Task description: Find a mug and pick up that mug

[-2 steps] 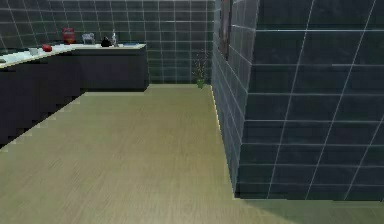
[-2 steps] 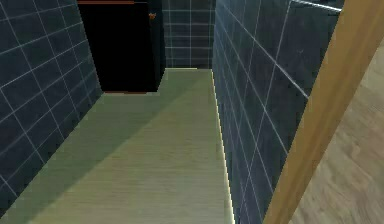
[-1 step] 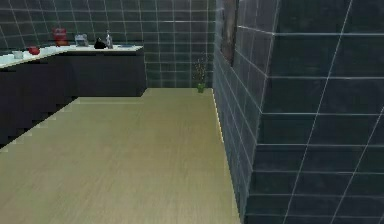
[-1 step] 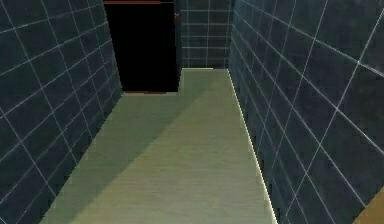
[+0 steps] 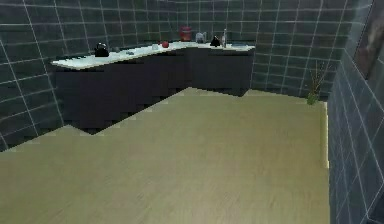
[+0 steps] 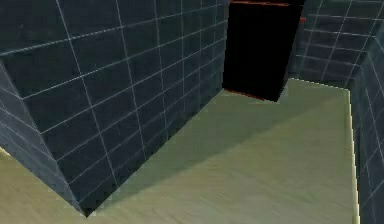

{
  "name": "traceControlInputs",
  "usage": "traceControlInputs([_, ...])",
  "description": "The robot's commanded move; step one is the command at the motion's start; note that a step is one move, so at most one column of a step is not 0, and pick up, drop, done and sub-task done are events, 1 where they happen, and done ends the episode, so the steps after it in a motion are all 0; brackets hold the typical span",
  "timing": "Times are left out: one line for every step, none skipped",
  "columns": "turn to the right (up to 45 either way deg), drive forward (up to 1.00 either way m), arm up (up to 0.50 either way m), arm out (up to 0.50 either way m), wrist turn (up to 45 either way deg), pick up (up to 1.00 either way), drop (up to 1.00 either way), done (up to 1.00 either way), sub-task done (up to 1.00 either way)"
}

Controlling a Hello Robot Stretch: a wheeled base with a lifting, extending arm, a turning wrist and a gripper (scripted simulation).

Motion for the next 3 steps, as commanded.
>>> traceControlInputs([0.0, 1.00, 0.00, 0.00, 0.0, 0.00, 0.00, 0.00, 0.00])
traceControlInputs([-3.0, 0.00, 0.00, 0.00, 0.0, 0.00, 0.00, 0.00, 0.00])
traceControlInputs([0.0, 1.00, 0.00, 0.00, 0.0, 0.00, 0.00, 0.00, 0.00])
